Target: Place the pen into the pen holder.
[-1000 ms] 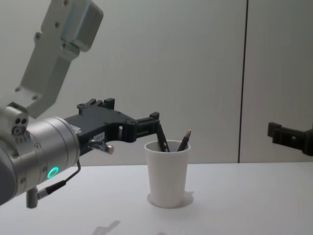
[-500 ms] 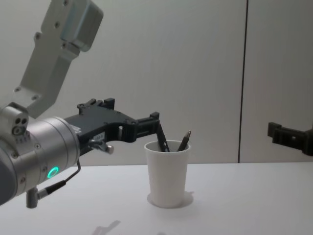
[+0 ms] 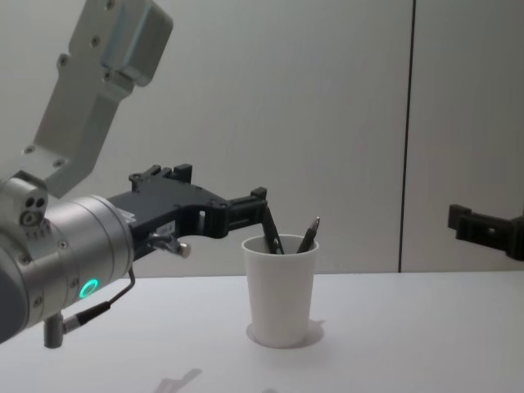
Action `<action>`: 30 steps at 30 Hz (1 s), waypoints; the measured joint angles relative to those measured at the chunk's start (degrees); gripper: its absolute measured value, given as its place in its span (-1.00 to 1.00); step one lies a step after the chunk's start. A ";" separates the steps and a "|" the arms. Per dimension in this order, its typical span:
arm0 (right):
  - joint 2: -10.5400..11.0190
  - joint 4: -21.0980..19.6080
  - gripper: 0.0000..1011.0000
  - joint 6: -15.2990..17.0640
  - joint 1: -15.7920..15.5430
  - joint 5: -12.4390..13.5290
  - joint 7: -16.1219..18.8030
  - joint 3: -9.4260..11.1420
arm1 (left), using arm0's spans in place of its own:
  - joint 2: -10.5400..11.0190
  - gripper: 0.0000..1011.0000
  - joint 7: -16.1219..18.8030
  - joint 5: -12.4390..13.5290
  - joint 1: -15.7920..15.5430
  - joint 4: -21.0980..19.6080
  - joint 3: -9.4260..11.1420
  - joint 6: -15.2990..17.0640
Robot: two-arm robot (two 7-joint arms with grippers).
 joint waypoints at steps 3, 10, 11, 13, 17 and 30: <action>0.00 0.00 0.98 0.00 0.00 0.00 0.00 0.00 | 0.00 0.98 0.00 0.00 0.00 0.00 0.00 0.00; 0.00 0.00 0.98 0.00 0.00 0.00 0.00 0.00 | 0.00 0.98 0.00 0.00 0.00 0.00 0.00 0.00; 0.00 0.00 0.98 0.00 0.00 0.00 0.00 0.00 | 0.00 0.98 0.00 0.00 0.00 0.00 0.00 0.00; 0.00 0.00 0.98 0.00 0.00 0.00 0.00 0.00 | 0.01 0.98 0.00 0.00 0.00 0.00 0.00 0.00; 0.00 0.00 0.98 0.00 0.00 0.00 0.00 0.00 | 0.00 0.98 0.00 0.00 0.00 0.00 0.00 0.00; 0.00 0.00 0.98 0.00 0.00 0.00 0.00 0.00 | 0.00 0.98 0.00 0.00 0.00 0.00 0.00 0.00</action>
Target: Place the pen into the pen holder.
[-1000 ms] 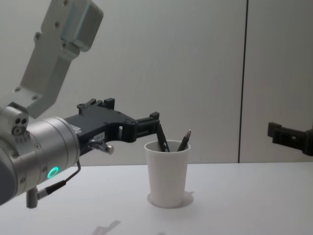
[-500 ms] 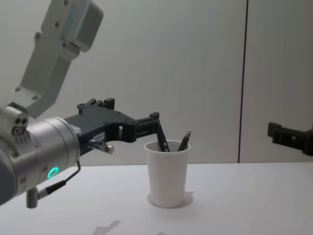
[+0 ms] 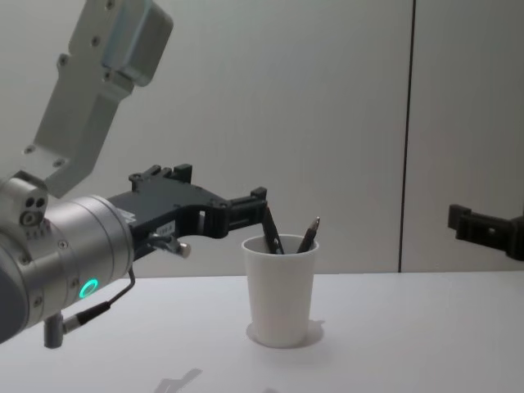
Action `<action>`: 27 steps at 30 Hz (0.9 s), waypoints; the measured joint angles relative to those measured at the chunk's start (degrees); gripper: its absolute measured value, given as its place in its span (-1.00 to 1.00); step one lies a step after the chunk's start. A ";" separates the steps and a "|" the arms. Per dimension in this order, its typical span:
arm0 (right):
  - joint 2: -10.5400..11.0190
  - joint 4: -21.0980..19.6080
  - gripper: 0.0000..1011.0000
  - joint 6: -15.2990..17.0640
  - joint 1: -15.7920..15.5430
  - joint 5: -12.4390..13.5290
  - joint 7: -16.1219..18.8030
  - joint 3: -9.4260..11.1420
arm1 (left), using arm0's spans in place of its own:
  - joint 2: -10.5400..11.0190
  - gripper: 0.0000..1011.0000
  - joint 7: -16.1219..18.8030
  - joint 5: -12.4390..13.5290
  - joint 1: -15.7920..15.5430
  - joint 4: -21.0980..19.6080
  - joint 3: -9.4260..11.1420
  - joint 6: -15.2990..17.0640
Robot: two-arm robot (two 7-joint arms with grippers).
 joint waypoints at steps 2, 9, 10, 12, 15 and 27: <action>0.00 0.00 0.98 0.00 0.00 0.00 0.00 0.00 | 0.00 0.98 0.01 0.00 0.00 0.00 0.00 0.00; 0.00 0.00 0.98 0.00 0.00 0.00 0.00 0.00 | 0.00 0.98 0.00 0.00 0.00 0.00 0.00 0.00; 0.00 0.00 0.98 0.00 0.00 0.00 0.00 0.00 | 0.00 0.98 0.00 0.00 0.00 0.00 0.00 0.00; 0.00 0.00 0.98 0.00 0.00 0.00 0.00 0.00 | 0.00 0.98 0.00 0.00 0.00 0.00 0.00 0.00; 0.00 0.00 0.98 0.00 0.00 0.00 0.00 0.00 | 0.00 0.98 0.00 0.00 0.00 0.00 0.00 0.00; 0.00 0.00 0.98 0.00 0.00 0.00 0.00 0.00 | 0.00 0.98 0.00 0.00 0.00 0.00 0.00 0.00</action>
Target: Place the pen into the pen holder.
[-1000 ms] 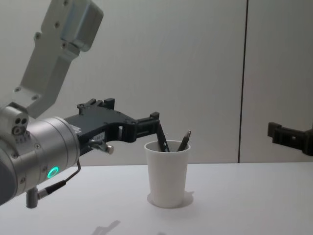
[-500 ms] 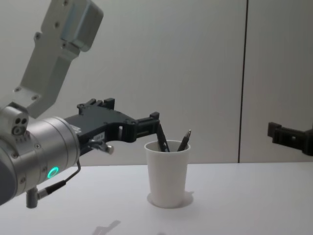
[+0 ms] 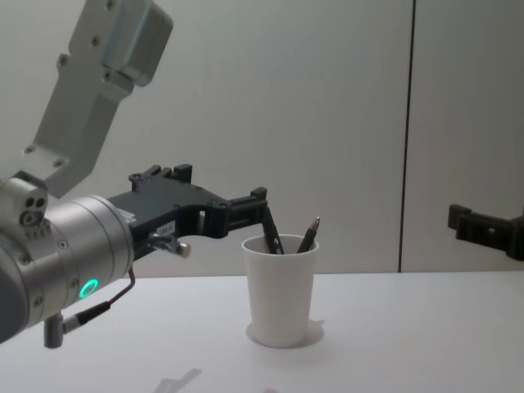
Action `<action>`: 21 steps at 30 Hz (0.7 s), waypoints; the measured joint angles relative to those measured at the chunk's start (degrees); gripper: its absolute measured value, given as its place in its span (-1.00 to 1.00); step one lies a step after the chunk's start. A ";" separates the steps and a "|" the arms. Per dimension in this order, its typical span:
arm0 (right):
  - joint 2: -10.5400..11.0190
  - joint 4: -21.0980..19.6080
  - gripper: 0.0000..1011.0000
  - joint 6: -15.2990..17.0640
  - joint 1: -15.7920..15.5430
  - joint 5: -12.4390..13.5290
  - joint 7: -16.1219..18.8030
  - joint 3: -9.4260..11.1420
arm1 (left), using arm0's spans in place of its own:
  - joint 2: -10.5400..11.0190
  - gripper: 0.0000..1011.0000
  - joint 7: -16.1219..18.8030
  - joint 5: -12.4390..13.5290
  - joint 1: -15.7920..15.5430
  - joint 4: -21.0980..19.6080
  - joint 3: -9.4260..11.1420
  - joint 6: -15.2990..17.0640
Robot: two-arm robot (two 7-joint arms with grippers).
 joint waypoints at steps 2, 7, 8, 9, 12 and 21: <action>0.00 0.00 0.98 0.00 0.00 0.00 0.00 0.00 | 0.00 0.98 0.00 0.00 0.00 0.00 0.00 0.00; 0.00 0.00 0.98 0.00 0.00 0.00 0.00 0.00 | 0.00 0.98 0.00 0.00 0.00 0.00 0.00 0.00; 0.00 0.00 0.98 0.00 0.00 0.00 0.00 0.00 | 0.00 0.98 0.00 0.00 0.00 0.00 0.00 0.00; 0.00 0.00 0.98 0.00 0.00 0.00 0.00 0.00 | 0.00 0.98 0.00 0.00 0.00 0.00 0.00 0.00; 0.00 0.00 0.98 0.00 0.00 0.00 0.00 0.00 | 0.00 0.98 0.00 0.00 0.00 0.00 0.00 0.00; 0.00 0.00 0.98 0.00 0.00 0.00 0.00 0.00 | 0.00 0.98 0.00 0.00 0.00 0.00 0.00 0.00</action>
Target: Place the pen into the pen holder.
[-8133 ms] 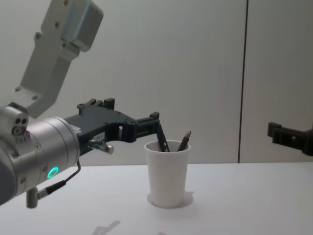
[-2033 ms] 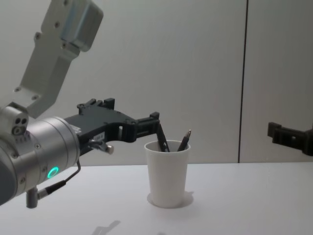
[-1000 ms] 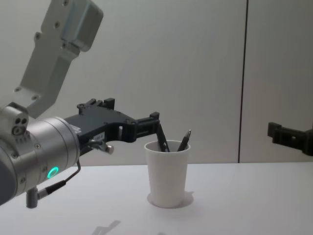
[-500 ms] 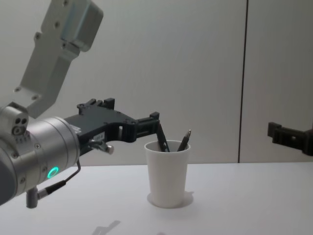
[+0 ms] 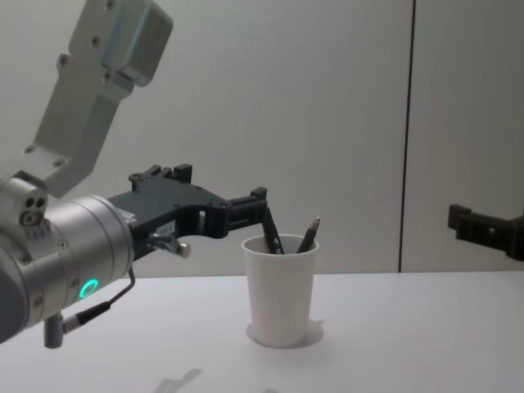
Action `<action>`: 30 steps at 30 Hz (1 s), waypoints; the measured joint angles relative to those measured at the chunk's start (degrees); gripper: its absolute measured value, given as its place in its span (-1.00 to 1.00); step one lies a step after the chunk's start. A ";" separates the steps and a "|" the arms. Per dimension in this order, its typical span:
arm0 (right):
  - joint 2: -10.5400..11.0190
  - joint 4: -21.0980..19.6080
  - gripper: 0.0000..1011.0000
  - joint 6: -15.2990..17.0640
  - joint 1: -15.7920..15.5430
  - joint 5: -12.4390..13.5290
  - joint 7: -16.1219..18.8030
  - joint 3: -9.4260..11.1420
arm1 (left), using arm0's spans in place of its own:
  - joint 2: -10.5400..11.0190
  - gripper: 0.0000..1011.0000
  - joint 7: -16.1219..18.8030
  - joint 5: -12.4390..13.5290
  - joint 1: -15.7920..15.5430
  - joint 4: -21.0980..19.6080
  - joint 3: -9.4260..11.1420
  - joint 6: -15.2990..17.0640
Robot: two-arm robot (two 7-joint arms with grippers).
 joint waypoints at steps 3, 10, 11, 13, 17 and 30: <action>0.00 0.00 0.98 0.00 0.00 0.00 0.00 0.00 | 0.00 0.98 0.00 0.00 0.00 0.00 0.00 0.00; 0.00 0.00 0.98 0.00 0.00 0.00 0.00 0.00 | 0.00 0.98 0.00 0.00 0.00 0.00 0.00 0.00; 0.00 0.00 0.98 0.00 0.00 0.00 0.00 0.00 | 0.00 0.98 0.00 0.00 0.00 0.00 0.00 0.00; 0.00 0.00 0.98 0.00 0.00 0.00 0.00 0.00 | 0.00 0.98 0.00 0.00 0.00 0.00 0.00 0.00; 0.00 0.00 0.98 0.00 0.00 0.00 0.00 0.00 | 0.01 0.98 0.00 0.00 0.00 0.00 0.00 0.00; 0.00 0.00 0.98 0.00 0.00 0.00 0.00 0.00 | 0.00 0.98 0.00 0.00 0.00 0.00 0.00 0.00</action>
